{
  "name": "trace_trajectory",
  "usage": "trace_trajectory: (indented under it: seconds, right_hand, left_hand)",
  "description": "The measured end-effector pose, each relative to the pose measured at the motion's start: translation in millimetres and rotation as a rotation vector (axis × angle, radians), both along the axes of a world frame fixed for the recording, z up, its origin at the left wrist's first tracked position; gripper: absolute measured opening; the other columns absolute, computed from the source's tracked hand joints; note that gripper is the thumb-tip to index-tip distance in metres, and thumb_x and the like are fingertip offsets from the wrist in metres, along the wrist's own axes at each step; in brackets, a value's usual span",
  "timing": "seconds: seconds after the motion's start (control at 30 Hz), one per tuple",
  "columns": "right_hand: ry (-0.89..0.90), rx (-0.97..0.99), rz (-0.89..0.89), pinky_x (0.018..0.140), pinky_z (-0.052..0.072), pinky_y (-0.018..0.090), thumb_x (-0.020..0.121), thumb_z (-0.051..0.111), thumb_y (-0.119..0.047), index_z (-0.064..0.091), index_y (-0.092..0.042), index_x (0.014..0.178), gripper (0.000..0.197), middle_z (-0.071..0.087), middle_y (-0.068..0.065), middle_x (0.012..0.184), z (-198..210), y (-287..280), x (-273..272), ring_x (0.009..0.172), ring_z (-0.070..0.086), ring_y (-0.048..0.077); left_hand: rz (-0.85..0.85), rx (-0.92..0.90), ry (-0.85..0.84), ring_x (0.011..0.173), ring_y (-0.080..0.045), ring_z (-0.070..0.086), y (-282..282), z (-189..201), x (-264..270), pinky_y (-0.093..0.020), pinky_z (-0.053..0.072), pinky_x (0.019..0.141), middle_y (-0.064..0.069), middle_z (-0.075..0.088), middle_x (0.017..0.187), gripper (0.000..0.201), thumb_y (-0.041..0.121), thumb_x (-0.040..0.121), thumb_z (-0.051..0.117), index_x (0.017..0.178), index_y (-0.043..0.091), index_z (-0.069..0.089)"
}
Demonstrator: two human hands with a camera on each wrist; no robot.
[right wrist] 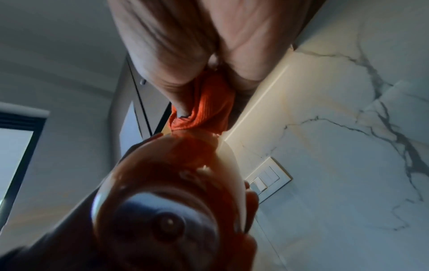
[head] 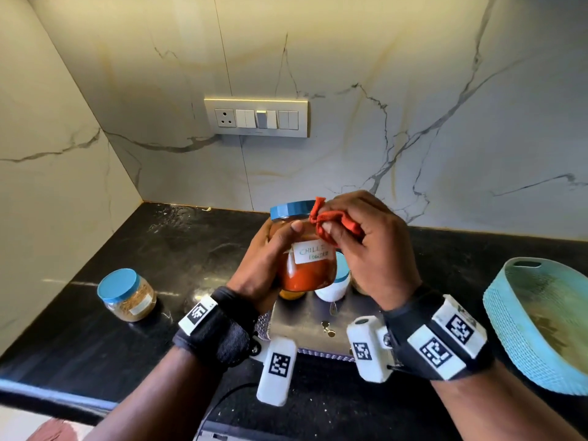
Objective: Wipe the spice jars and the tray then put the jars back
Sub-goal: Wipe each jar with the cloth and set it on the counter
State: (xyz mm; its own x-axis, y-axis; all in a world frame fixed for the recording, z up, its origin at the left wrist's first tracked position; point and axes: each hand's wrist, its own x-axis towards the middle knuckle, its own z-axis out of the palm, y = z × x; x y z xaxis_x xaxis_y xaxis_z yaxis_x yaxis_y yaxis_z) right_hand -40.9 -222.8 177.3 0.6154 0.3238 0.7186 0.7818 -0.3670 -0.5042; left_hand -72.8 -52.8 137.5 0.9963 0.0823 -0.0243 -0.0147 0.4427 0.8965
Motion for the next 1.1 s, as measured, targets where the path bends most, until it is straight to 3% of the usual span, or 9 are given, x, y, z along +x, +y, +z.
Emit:
trace_trajectory:
  seconds: [0.1, 0.17, 0.23, 0.47, 0.57, 0.63, 0.77, 0.93, 1.1]
  right_hand:
    - [-0.08, -0.141, 0.034, 0.09, 0.051, 0.03, 0.088, 0.07, -0.003, 0.073, -0.01, 0.1, 0.015, 0.067, 0.002, 0.106, -9.4, 1.8, -18.3, 0.1, 0.063, 0.02]
    - [-0.166, -0.249, 0.074, 0.087, 0.054, 0.034, 0.091, 0.067, -0.007, 0.074, -0.01, 0.102, 0.013, 0.067, 0.003, 0.109, -22.5, 1.0, -32.5, 0.1, 0.064, 0.022]
    - [-0.244, -0.312, 0.106, 0.084, 0.057, 0.037, 0.096, 0.06, -0.013, 0.074, -0.01, 0.104, 0.016, 0.068, 0.005, 0.111, -30.5, -0.9, -37.5, 0.1, 0.064, 0.024]
    - [-0.008, -0.019, 0.063, 0.086, 0.053, 0.032, 0.086, 0.07, -0.001, 0.071, -0.008, 0.097, 0.013, 0.067, 0.002, 0.099, 3.5, 8.2, 9.2, 0.096, 0.064, 0.014]
    - [-0.088, -0.095, 0.105, 0.09, 0.05, 0.028, 0.087, 0.069, 0.0, 0.073, -0.007, 0.097, 0.012, 0.067, 0.003, 0.103, -1.3, 12.4, -2.6, 0.099, 0.063, 0.018]
    - [-0.171, -0.172, 0.136, 0.092, 0.049, 0.027, 0.091, 0.066, -0.005, 0.074, -0.007, 0.099, 0.011, 0.067, 0.006, 0.106, -16.0, 11.9, -18.9, 0.099, 0.063, 0.022]
    - [-0.259, -0.195, 0.176, 0.085, 0.055, 0.037, 0.095, 0.063, -0.009, 0.071, -0.009, 0.102, 0.011, 0.068, 0.008, 0.105, -30.5, 16.9, -23.5, 0.097, 0.064, 0.025]
    - [0.044, 0.079, 0.121, 0.085, 0.054, 0.036, 0.087, 0.069, 0.001, 0.072, -0.005, 0.096, 0.011, 0.068, 0.004, 0.099, -0.9, 35.9, 12.6, 0.096, 0.065, 0.017]
    - [0.073, 0.039, 0.201, 0.086, 0.052, 0.029, 0.086, 0.07, 0.004, 0.072, -0.006, 0.094, 0.013, 0.066, 0.002, 0.098, -8.6, 42.0, -6.3, 0.096, 0.065, 0.017]
  left_hand:
    - [0.005, -0.062, 0.01, 0.116, -0.046, 0.058, 6.2, -0.6, 4.0, -0.063, 0.051, 0.098, -0.043, 0.051, 0.136, 0.088, 0.039, 0.082, 0.079, 0.145, -0.008, 0.039]
    - [0.04, -0.063, 0.009, 0.104, -0.039, 0.064, 11.7, -0.7, 3.0, -0.048, 0.059, 0.079, -0.034, 0.058, 0.126, 0.085, 0.039, 0.083, 0.075, 0.146, -0.005, 0.04]
    - [0.042, -0.06, 0.022, 0.096, -0.035, 0.065, 14.5, -3.2, 0.6, -0.04, 0.059, 0.07, -0.03, 0.059, 0.119, 0.084, 0.04, 0.082, 0.073, 0.146, -0.003, 0.04]
    - [-0.033, -0.123, 0.011, 0.116, -0.048, 0.057, 8.7, -3.2, 0.8, -0.063, 0.05, 0.098, -0.045, 0.047, 0.14, 0.084, 0.037, 0.082, 0.073, 0.145, -0.007, 0.04]
    - [-0.045, -0.099, -0.025, 0.106, -0.041, 0.062, 20.6, 4.9, 1.9, -0.051, 0.055, 0.09, -0.041, 0.056, 0.13, 0.079, 0.04, 0.078, 0.078, 0.137, -0.006, 0.053]
    - [-0.088, -0.132, -0.015, 0.096, -0.034, 0.067, 30.1, 9.1, -0.7, -0.044, 0.059, 0.082, -0.029, 0.064, 0.118, 0.088, 0.05, 0.066, 0.087, 0.134, 0.001, 0.06]
    - [-0.111, -0.139, 0.005, 0.096, -0.032, 0.068, 37.5, 8.0, -7.2, -0.043, 0.059, 0.08, -0.025, 0.063, 0.117, 0.1, 0.057, 0.06, 0.09, 0.138, 0.003, 0.058]
    - [-0.141, -0.101, -0.07, 0.096, -0.03, 0.071, 32.9, 11.0, -9.4, -0.044, 0.061, 0.083, -0.023, 0.07, 0.114, 0.07, 0.056, 0.063, 0.088, 0.117, 0.013, 0.076]
    - [-0.149, -0.159, -0.042, 0.095, -0.031, 0.071, 54.3, 11.6, -8.8, -0.046, 0.061, 0.078, -0.021, 0.07, 0.111, 0.083, 0.057, 0.059, 0.089, 0.124, 0.009, 0.069]
